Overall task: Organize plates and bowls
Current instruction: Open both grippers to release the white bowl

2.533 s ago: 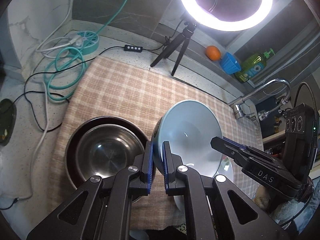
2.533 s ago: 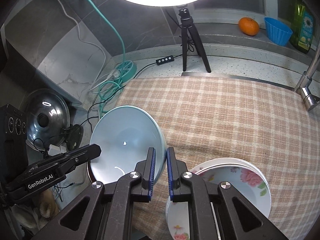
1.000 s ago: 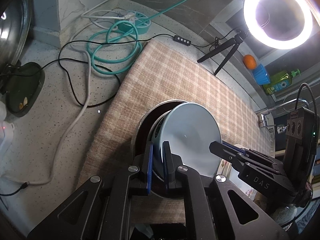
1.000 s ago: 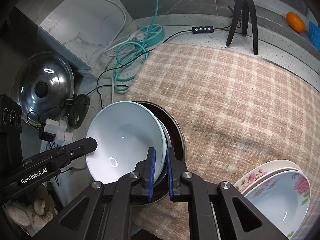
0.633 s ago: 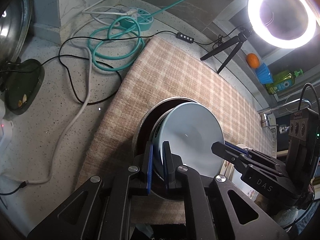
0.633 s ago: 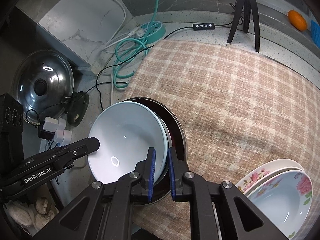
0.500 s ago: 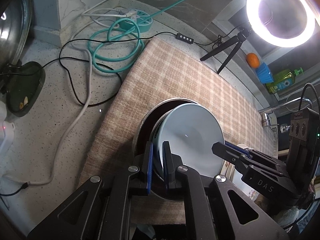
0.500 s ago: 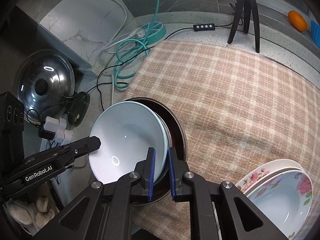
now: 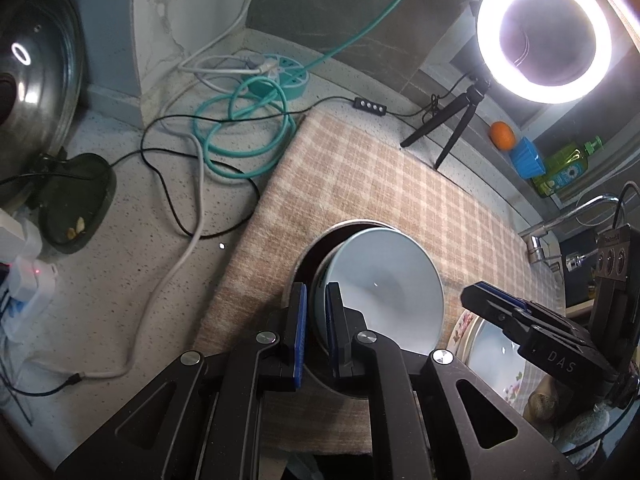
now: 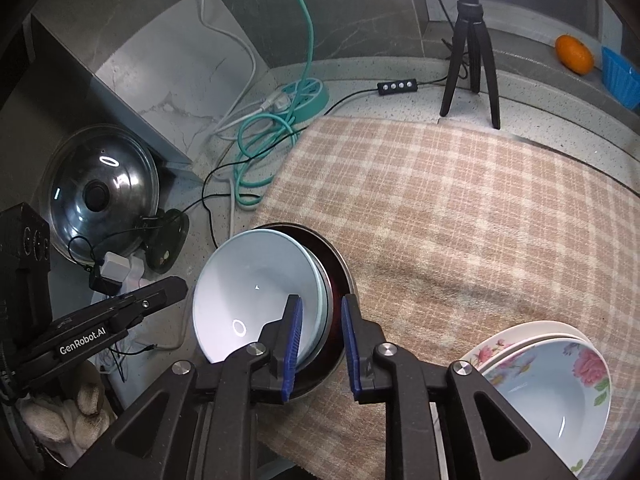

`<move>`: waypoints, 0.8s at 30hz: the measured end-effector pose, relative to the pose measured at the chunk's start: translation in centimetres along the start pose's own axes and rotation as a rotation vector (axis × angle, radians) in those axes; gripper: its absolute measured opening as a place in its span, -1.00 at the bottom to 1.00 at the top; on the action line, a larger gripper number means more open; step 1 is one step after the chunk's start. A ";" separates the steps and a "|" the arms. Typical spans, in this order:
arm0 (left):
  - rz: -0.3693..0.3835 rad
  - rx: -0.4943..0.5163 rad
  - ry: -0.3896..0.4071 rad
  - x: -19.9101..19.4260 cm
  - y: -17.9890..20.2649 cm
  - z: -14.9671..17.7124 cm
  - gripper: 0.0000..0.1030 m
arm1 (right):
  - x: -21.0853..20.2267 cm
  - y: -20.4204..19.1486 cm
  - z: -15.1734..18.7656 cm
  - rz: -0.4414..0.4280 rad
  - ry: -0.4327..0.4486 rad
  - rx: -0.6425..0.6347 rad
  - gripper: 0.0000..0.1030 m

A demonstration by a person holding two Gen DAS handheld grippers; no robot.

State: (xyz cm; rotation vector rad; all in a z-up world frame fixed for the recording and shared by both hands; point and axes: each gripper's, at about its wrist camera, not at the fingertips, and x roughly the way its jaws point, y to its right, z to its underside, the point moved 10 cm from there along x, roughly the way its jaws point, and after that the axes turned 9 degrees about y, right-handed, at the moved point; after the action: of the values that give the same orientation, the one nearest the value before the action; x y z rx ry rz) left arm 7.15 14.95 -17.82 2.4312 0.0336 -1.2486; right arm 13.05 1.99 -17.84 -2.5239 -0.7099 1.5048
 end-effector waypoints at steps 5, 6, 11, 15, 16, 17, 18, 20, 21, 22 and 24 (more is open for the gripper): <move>-0.007 -0.029 0.025 -0.7 -1.1 0.2 -0.84 | -0.9 0.6 -0.1 0.043 0.048 -0.036 -0.51; -0.011 -0.036 0.025 -0.7 -1.4 0.4 -0.84 | -1.1 0.7 -0.1 0.045 0.057 -0.039 -0.51; -0.011 -0.069 0.023 -0.7 -2.6 1.3 -0.84 | -1.6 1.1 0.1 0.043 0.098 -0.029 -0.49; -0.010 -0.088 0.016 -0.7 -3.3 1.9 -0.84 | -2.0 1.6 0.2 0.045 0.124 -0.022 -0.49; -0.006 -0.092 0.016 -0.7 -3.4 2.0 -0.84 | -2.1 1.7 0.3 0.037 0.128 -0.013 -0.49; 0.000 -0.091 0.015 -0.7 -3.3 2.1 -0.84 | -2.1 1.8 0.4 0.025 0.128 -0.005 -0.49; 0.002 -0.088 0.011 -0.7 -3.3 2.2 -0.84 | -2.0 1.7 0.5 0.014 0.122 0.002 -0.49; 0.015 -0.087 0.005 -0.4 -3.1 2.4 -0.84 | -1.6 1.7 0.8 -0.006 0.101 0.011 -0.48; 0.023 -0.090 -0.001 -0.3 -3.0 2.6 -0.79 | -1.5 1.7 0.9 -0.001 0.094 0.008 -0.48; 0.029 -0.093 -0.004 -0.1 -2.9 2.7 -0.78 | -1.3 1.8 1.1 0.016 0.088 0.000 -0.48; 0.036 -0.087 -0.011 0.3 -2.7 2.8 -0.78 | -1.0 1.7 1.4 0.029 0.078 -0.010 -0.49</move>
State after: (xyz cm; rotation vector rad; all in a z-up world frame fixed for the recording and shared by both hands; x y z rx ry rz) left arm 4.62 16.33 -20.37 2.3405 0.0404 -1.2198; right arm 12.02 -0.18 -18.27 -2.5956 -0.6738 1.4055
